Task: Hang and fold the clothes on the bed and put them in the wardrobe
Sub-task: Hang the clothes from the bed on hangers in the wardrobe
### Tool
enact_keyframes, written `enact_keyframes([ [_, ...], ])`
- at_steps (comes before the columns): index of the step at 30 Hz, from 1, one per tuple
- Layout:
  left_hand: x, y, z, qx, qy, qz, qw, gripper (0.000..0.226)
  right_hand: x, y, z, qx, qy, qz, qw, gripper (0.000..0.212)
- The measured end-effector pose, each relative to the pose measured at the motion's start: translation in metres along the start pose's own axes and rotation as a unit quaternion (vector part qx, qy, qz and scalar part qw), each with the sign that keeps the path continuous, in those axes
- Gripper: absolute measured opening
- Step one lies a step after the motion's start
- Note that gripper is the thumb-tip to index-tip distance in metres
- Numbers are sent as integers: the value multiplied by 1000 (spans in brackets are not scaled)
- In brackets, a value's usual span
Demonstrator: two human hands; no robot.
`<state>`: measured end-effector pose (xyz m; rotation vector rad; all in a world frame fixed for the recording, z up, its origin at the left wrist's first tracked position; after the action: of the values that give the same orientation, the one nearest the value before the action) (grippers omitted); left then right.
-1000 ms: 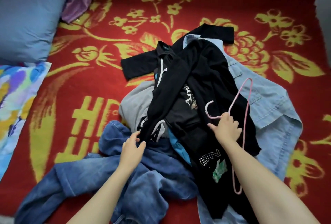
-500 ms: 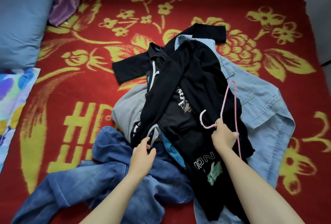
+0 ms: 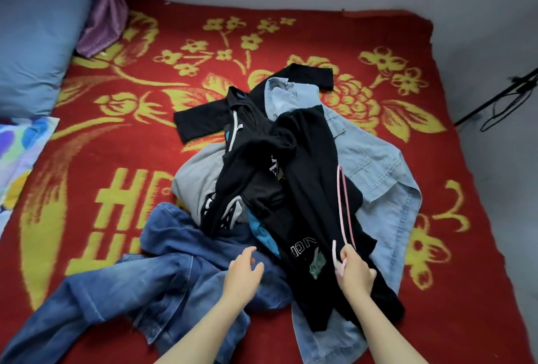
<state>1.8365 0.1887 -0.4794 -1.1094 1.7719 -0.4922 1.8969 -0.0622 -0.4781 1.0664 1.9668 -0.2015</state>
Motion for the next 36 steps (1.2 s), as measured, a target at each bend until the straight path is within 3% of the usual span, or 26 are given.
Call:
enact_keyframes([
  [5, 22, -12, -26, -10, 4, -54, 998, 37, -33, -24, -27, -71, 6, -91, 993, 20],
  [10, 64, -24, -51, -52, -1, -138, 989, 27, -53, -77, -67, -60, 17, -97, 993, 38],
  [12, 82, -26, -63, -104, 22, -218, 970, 17, -54, -99, -82, -60, 39, -97, 993, 41],
  [15, 107, -37, -81, -166, 61, -303, 936, 24, -54, -133, -102, -69, 81, -89, 990, 45],
  [20, 136, -61, -84, -158, 98, -355, 916, 25, -55, -142, -121, -128, 154, -36, 979, 39],
  [22, 135, -66, -82, -137, 71, -358, 921, 10, -54, -138, -126, -151, 167, -2, 974, 44],
  [27, 89, -56, -72, -75, -33, -317, 945, 28, -52, -134, -125, -149, 136, 69, 977, 44],
  [31, 30, -7, -79, -22, -74, -217, 973, 19, -56, -138, -112, -127, 108, 73, 983, 43],
  [36, -34, 77, -105, -98, -200, -144, 964, 23, -56, -135, -90, -109, 84, 41, 990, 41],
])
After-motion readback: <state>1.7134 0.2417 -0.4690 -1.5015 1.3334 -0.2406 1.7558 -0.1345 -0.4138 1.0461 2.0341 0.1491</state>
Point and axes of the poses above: each hand's wrist, its own z-axis towards the middle knuckle, its own x-axis out of the palm, y = z × x, the point moved 6 cm from there along z, towards the middle knuckle, and after that the axes turned 15 degrees about x, right-handed, at the moved point
